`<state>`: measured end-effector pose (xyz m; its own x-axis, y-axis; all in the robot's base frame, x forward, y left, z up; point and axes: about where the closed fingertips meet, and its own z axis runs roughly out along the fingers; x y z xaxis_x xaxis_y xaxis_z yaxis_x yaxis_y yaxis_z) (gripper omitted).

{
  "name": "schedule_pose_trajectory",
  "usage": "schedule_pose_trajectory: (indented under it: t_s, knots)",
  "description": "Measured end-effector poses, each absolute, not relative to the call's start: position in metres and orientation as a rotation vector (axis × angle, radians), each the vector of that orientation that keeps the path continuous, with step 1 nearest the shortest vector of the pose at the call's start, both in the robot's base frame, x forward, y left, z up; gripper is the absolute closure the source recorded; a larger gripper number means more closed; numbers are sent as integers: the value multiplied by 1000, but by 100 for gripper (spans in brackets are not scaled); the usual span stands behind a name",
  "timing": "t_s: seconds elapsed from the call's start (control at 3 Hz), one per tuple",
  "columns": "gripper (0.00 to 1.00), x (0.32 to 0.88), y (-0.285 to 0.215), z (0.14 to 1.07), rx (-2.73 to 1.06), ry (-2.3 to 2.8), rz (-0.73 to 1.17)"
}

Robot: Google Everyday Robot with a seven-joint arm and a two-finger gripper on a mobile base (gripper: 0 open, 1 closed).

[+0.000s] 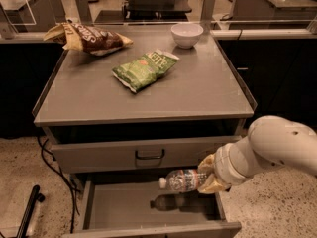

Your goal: Place water bottle into middle drawer

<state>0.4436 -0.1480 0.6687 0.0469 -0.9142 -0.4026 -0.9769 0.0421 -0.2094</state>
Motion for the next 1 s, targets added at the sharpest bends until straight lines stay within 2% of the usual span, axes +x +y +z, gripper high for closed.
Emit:
schedule_pose_trajectory:
  t_s: [1.0]
  knots:
    - [100,459,-141,557,-1868,1905,229]
